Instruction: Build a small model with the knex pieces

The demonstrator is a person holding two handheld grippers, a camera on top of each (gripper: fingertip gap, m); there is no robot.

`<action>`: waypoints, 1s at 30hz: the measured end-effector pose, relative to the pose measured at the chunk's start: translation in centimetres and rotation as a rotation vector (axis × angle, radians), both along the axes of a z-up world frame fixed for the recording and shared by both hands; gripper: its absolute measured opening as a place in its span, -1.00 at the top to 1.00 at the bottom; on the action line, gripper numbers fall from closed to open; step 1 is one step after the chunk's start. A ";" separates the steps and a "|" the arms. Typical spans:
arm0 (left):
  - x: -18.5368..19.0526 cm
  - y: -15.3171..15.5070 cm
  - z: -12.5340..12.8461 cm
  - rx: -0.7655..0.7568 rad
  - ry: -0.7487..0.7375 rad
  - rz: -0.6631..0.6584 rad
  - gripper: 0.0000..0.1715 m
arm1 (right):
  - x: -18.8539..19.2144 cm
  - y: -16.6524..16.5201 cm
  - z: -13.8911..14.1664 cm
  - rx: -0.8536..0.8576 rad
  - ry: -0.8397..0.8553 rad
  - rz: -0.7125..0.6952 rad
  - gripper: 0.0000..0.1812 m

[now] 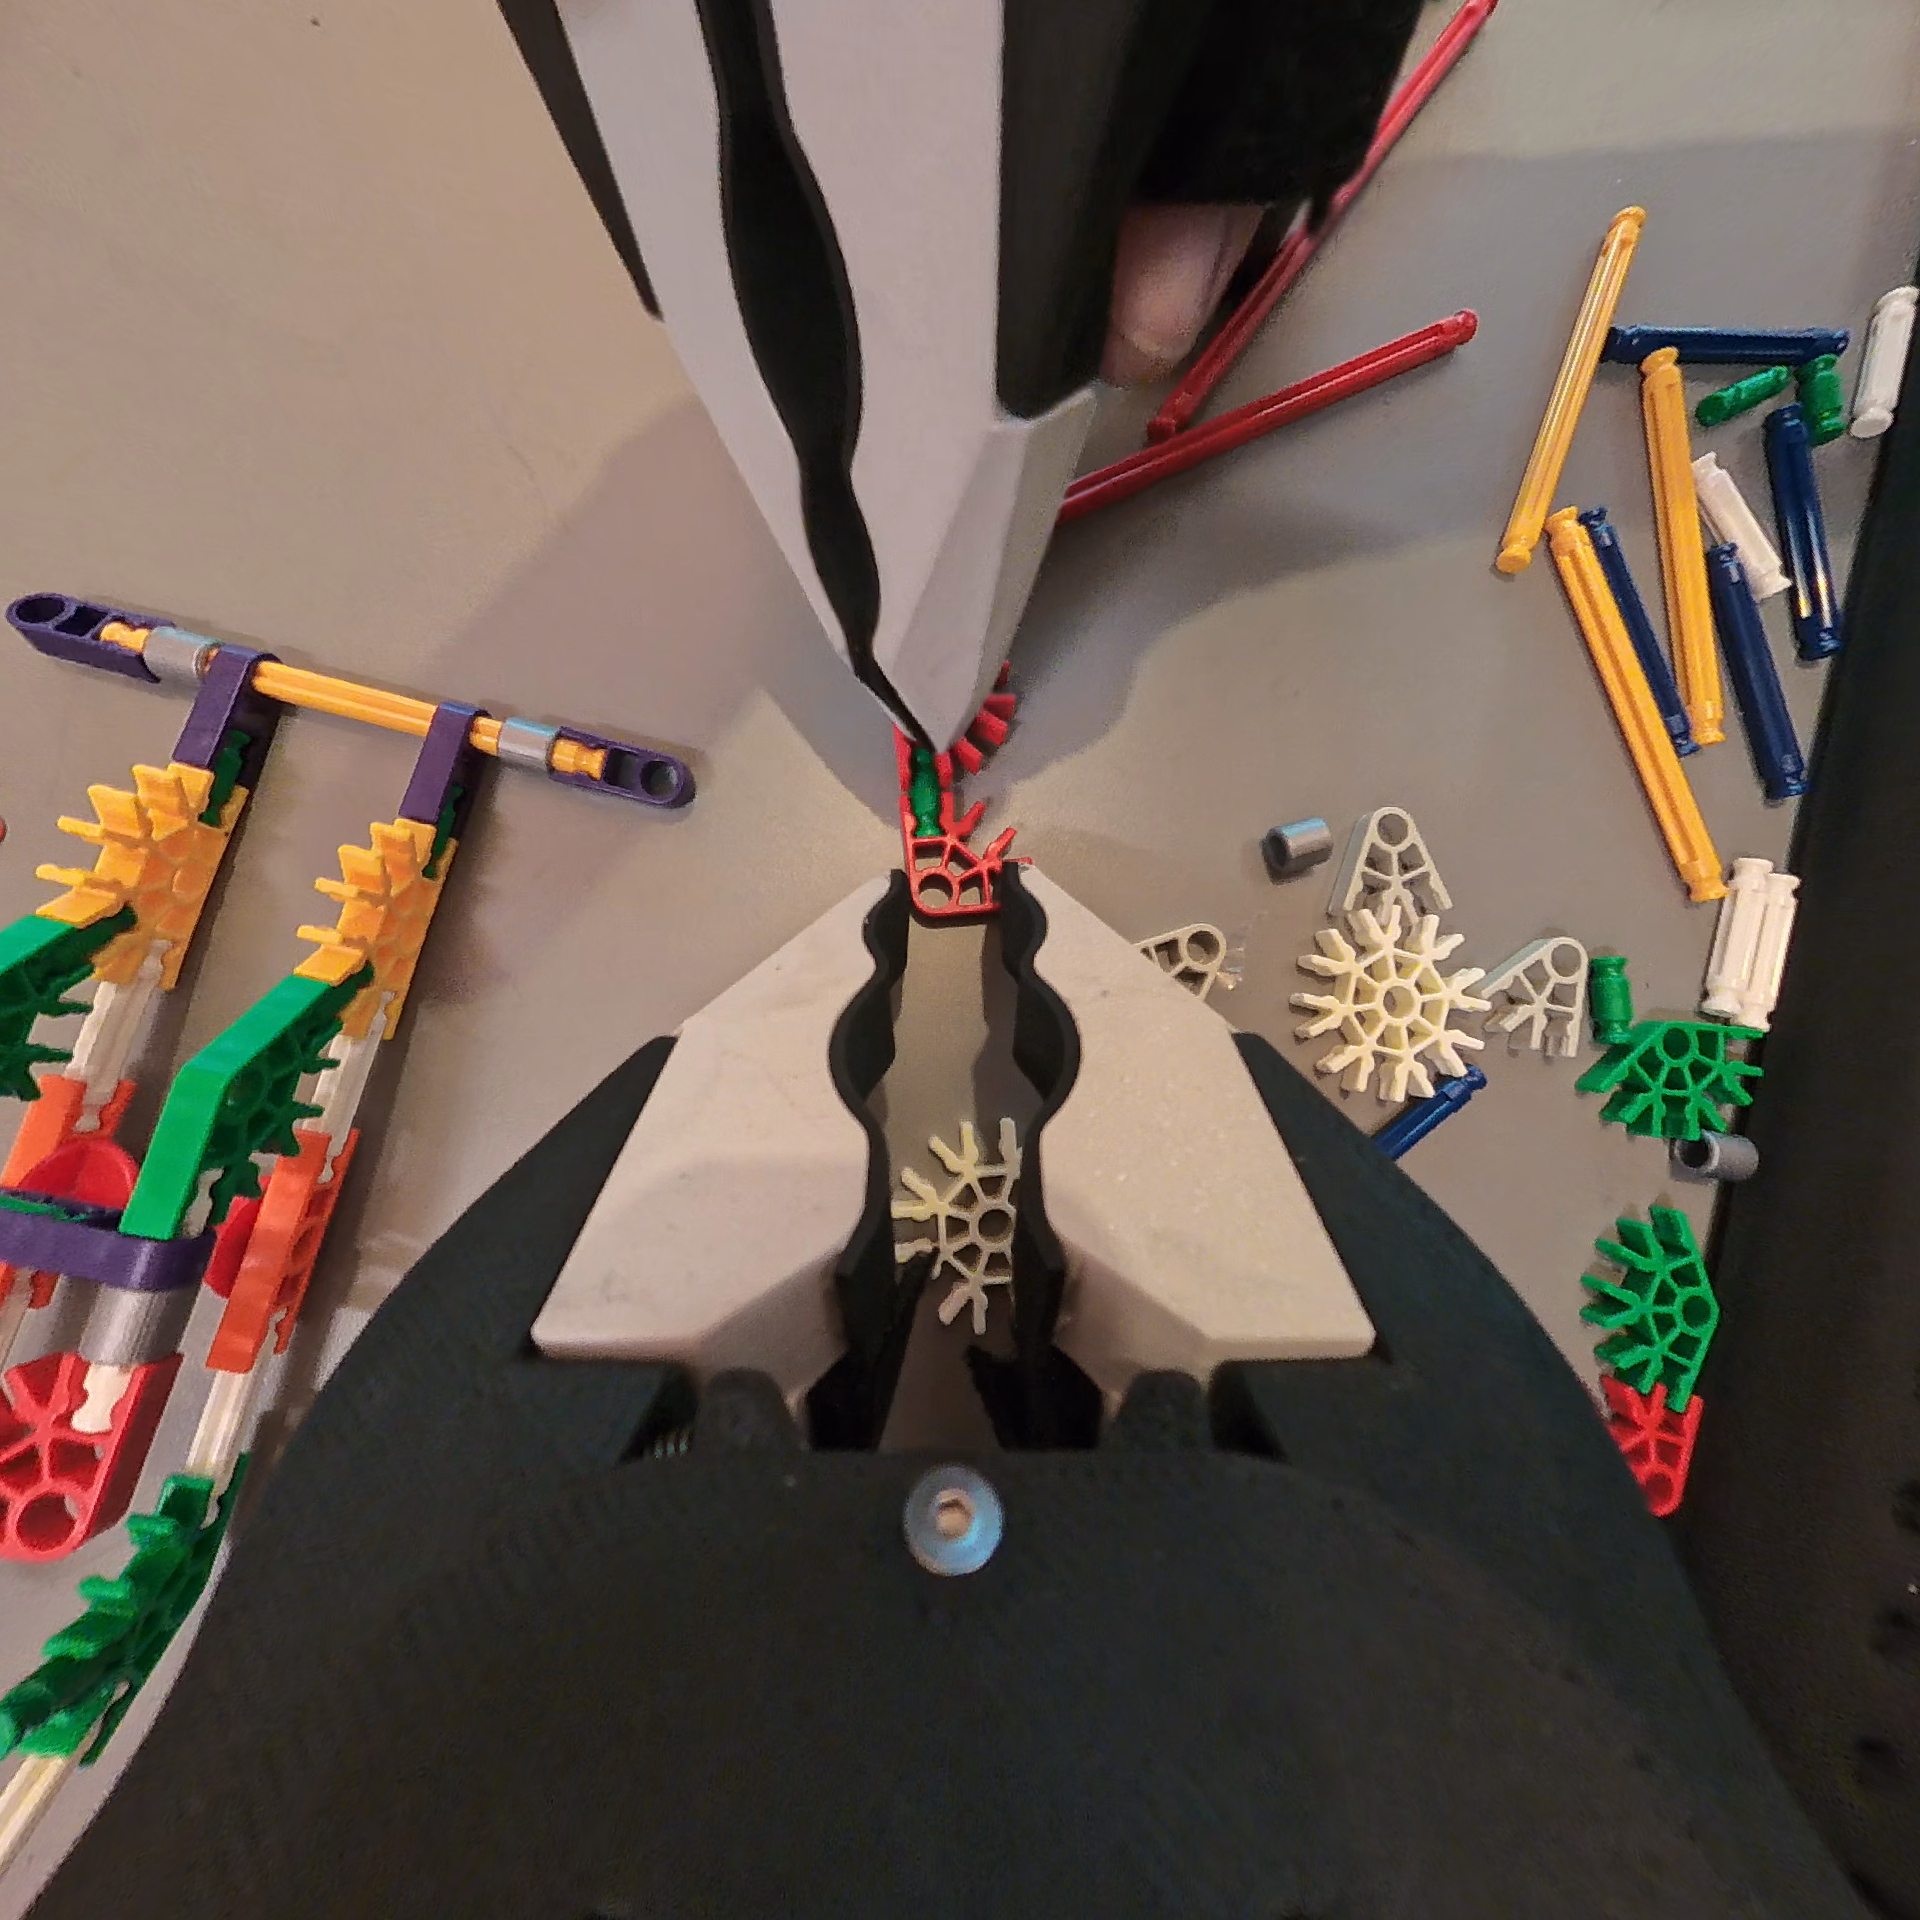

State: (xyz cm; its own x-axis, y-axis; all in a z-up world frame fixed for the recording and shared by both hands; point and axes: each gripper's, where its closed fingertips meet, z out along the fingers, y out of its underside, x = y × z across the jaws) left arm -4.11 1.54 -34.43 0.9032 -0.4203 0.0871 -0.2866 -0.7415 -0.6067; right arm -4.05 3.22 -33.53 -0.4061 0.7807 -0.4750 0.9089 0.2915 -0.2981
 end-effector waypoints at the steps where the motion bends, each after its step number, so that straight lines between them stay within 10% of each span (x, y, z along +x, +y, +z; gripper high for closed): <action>1: 0.0 0.0 0.0 0.001 0.000 0.000 0.84 | 0.1 0.2 -0.3 0.022 0.000 0.005 1.00; 30: 0.4 -0.6 0.3 0.112 0.041 -0.019 0.88 | -0.5 0.2 1.6 0.121 0.119 -0.122 0.85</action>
State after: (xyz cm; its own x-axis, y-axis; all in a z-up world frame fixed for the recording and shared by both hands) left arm -3.68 0.92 -34.16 0.8968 -0.4424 0.0019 -0.3260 -0.6638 -0.6732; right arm -4.57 3.39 -31.89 -0.3525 0.8761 -0.3290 0.9003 0.2215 -0.3747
